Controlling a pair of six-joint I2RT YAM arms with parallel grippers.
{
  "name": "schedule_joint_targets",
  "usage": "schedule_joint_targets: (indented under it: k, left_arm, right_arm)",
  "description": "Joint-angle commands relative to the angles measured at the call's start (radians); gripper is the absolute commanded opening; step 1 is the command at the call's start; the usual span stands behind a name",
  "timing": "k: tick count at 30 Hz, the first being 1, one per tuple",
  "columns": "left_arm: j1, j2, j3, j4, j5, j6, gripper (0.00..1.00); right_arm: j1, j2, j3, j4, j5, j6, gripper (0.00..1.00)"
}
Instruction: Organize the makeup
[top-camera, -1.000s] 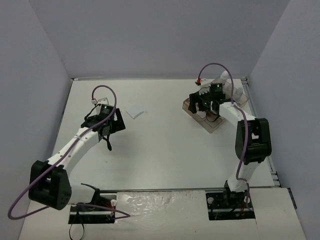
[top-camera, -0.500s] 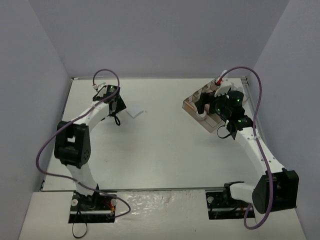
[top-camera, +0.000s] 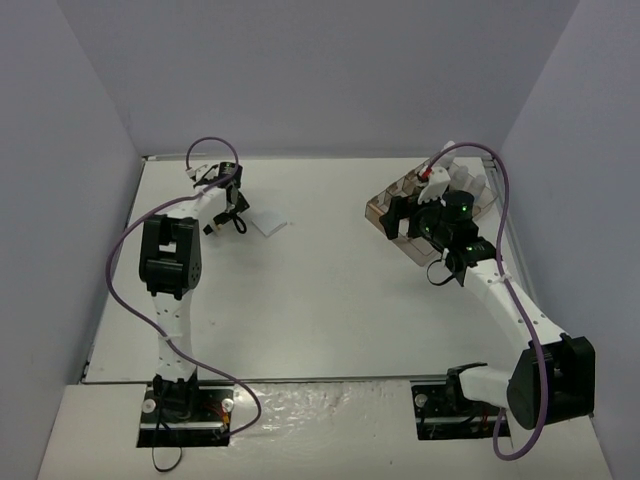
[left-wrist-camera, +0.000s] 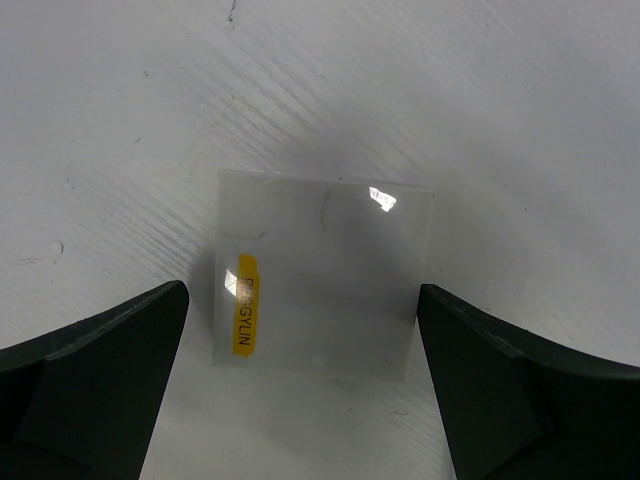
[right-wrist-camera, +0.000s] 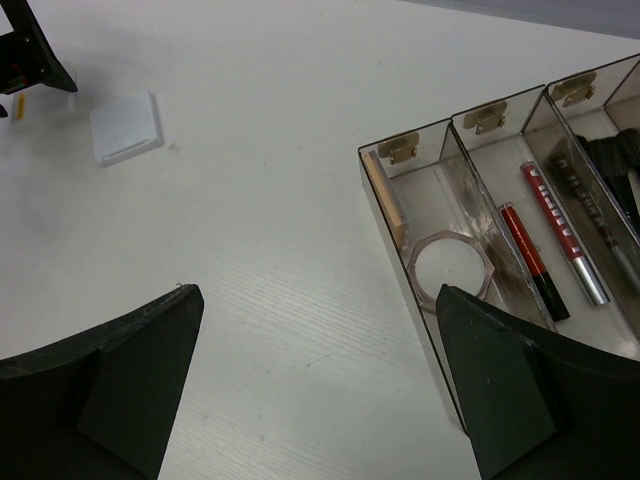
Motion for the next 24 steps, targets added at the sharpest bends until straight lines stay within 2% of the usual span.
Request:
schedule_joint_targets:
  k: [1,9,11,18,23,24]
  left_arm:
    - [0.011,0.0,0.094,-0.045,-0.02,-0.023,0.97]
    - [0.028,0.022,0.045,-0.06,0.048,-0.047,0.97]
    - [0.032,0.004,0.0,-0.038,0.052,-0.041,0.93]
    - [0.032,-0.113,-0.16,0.009,0.086,0.051,0.63]
    - [0.037,-0.189,-0.286,0.039,0.101,0.081,0.23]
    - [0.032,-0.216,-0.317,0.055,0.117,0.085,0.18]
  right_arm:
    - [0.012,0.001,0.014,0.078,0.005,-0.016,1.0]
    - [0.026,0.009,0.013,0.078,0.004,-0.019,1.0]
    - [0.029,0.02,0.02,0.072,0.001,-0.01,1.0]
    - [0.049,0.053,0.067,0.02,-0.02,0.04,1.0]
    - [0.084,-0.008,0.071,-0.013,0.005,0.037,1.0]
    - [0.087,-0.021,0.069,-0.019,-0.001,0.043,1.0]
